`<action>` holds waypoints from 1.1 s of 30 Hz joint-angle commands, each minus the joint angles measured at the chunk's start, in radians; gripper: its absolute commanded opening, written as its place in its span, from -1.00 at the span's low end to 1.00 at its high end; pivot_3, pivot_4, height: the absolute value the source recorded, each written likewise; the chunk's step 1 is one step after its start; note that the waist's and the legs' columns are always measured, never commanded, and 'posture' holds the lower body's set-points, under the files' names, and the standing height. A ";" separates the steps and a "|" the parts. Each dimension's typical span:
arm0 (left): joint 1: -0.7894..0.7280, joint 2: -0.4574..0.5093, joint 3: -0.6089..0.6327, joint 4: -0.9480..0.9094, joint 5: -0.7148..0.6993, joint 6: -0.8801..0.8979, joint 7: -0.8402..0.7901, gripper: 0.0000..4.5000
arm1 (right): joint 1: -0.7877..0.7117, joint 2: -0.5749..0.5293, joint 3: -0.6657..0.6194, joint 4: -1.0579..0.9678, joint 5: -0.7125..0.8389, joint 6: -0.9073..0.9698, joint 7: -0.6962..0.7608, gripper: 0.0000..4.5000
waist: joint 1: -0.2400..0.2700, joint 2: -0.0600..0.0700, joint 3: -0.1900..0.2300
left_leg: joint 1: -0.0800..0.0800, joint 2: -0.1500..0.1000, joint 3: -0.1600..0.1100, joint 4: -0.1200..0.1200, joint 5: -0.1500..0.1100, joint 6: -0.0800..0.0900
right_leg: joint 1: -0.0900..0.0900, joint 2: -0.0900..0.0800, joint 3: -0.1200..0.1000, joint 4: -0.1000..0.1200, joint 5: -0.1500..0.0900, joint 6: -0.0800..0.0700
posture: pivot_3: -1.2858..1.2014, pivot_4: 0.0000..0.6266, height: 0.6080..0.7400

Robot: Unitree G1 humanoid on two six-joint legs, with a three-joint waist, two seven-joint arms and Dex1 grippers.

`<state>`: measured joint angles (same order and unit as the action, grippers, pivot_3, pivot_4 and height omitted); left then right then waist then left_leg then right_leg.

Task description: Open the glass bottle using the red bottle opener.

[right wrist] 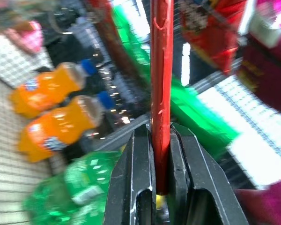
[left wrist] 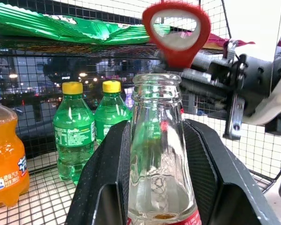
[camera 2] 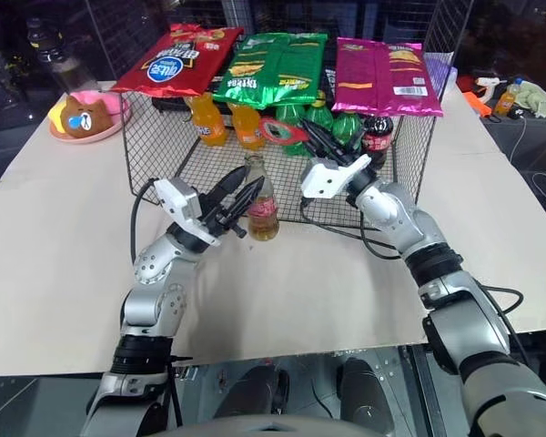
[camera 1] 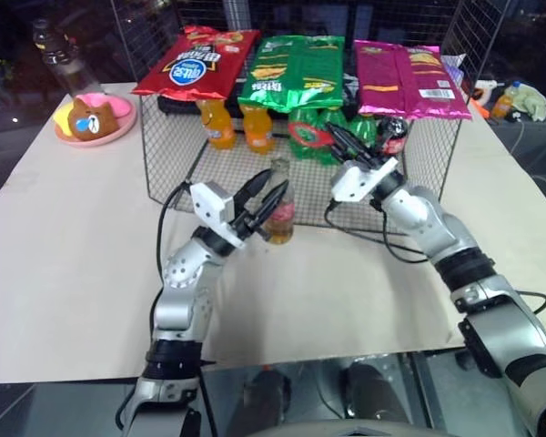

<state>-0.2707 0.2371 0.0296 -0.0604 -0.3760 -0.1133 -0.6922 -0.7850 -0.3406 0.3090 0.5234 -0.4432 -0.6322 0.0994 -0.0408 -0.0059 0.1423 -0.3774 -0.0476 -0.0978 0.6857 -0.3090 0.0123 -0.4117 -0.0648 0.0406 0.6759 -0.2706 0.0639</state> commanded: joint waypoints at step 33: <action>0.085 0.049 0.000 -0.080 -0.018 0.073 -0.005 0.07 | 0.205 0.105 -0.133 -0.250 0.293 0.380 0.251 -0.99 | 0.001 0.000 0.000 | -0.001 0.000 -0.001 -0.001 0.000 0.000 | -0.001 0.000 0.000 0.000 0.000 0.000 | 0.03 -0.52 1.00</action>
<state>-0.2051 0.2751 0.0310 -0.1106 -0.3816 -0.0628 -0.6925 -0.5864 -0.2316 0.2088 0.3264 -0.1789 -0.2665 0.3622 -0.0395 -0.0056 0.1428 -0.3780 -0.0475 -0.0985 0.6849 -0.3091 0.0123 -0.4127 -0.0651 0.0403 0.6756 -0.2706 0.0639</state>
